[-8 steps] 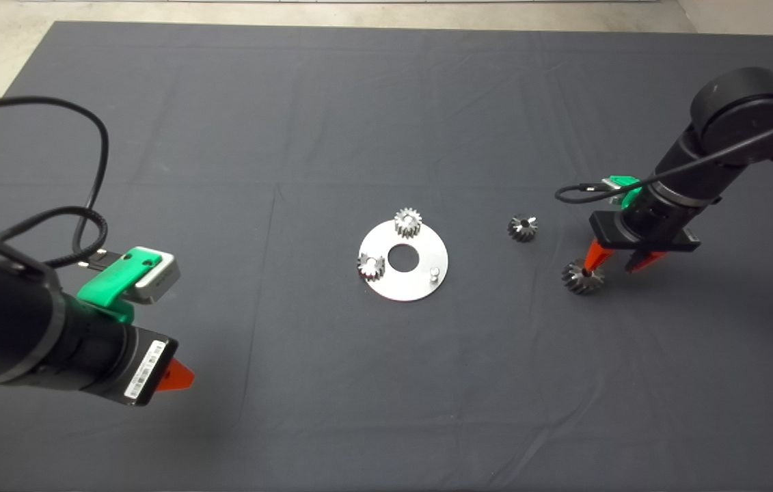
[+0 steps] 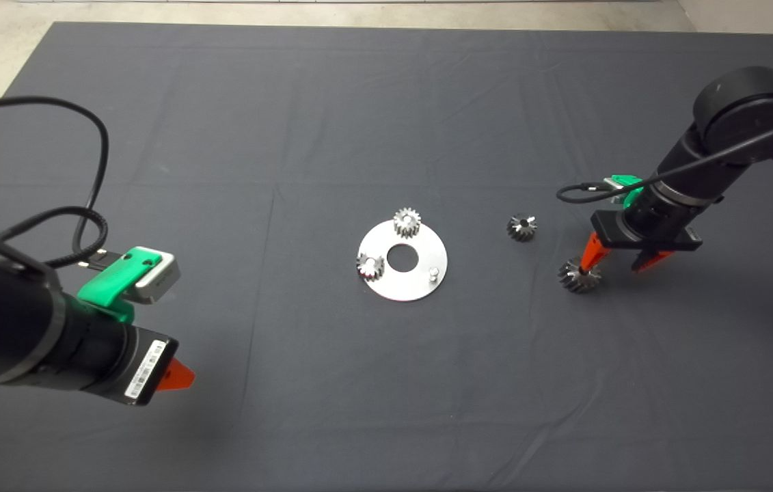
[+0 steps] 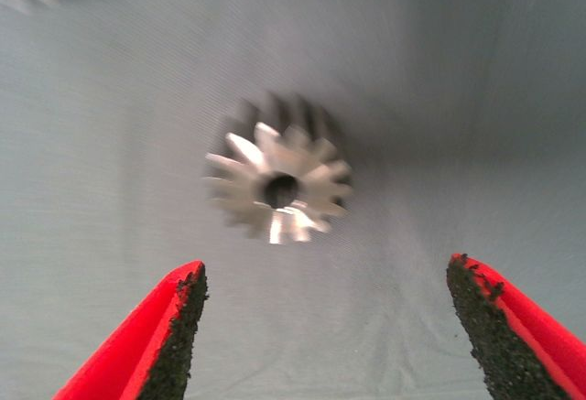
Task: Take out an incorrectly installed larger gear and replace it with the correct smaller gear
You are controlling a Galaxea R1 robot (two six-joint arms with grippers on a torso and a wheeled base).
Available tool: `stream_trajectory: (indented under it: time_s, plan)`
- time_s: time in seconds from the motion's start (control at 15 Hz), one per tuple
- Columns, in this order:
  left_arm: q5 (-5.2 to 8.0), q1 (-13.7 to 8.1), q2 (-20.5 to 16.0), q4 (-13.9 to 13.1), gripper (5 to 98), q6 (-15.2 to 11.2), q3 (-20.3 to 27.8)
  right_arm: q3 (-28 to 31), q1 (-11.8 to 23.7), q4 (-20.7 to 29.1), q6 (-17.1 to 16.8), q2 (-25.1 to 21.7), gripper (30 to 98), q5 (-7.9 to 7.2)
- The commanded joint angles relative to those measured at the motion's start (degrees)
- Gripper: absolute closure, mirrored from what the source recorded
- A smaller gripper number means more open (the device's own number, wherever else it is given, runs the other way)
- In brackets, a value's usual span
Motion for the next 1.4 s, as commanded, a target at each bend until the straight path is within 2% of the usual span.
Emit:
stream_trajectory:
  time_s: [0.0,0.13,0.2,0.4,0.47,0.6,0.67,0.73,0.87,1.0,1.33]
  plan:
    - [4.18,0.0,0.2,0.6,39.4,-0.5,0.6,0.6,10.8,2.4,0.0,4.2,59.6,-4.84]
    - [4.18,0.0,0.2,0.6,39.4,-0.5,0.5,-1.3,13.3,3.4,-0.1,8.0,58.3,-4.75]
    - [4.18,0.0,0.2,0.6,39.4,-0.5,0.5,-1.6,13.7,3.3,-0.3,9.6,54.9,-4.66]
    - [4.18,0.0,-0.7,1.4,39.4,-0.5,0.6,-2.3,13.1,2.9,-0.3,15.0,47.7,-4.75]
    - [4.18,0.0,-0.9,2.3,39.4,-0.5,0.6,-3.0,11.6,2.7,-0.2,15.5,45.0,-4.78]
    - [4.09,0.0,-0.9,2.9,39.4,-0.6,0.7,-3.0,7.5,-3.6,-0.3,15.8,44.8,-4.75]
    - [4.09,0.0,-1.0,3.5,39.4,-0.9,0.7,-3.1,6.7,-5.7,-0.4,15.7,41.7,-4.75]
    - [4.09,0.0,-0.9,3.9,39.4,-1.1,0.7,-3.2,6.1,-6.0,-0.4,15.7,39.4,-4.75]
    - [4.14,0.2,-0.5,4.0,39.4,-1.1,0.1,-4.3,4.6,-7.1,-0.8,15.9,39.2,-4.84]
    - [4.09,1.3,0.2,4.1,39.4,-1.1,-0.3,-7.2,2.0,-9.8,-3.4,15.7,39.2,-4.84]
    - [4.09,2.1,2.2,5.1,39.4,-2.1,-0.7,-10.1,0.9,-13.9,-6.0,15.9,39.2,-4.84]
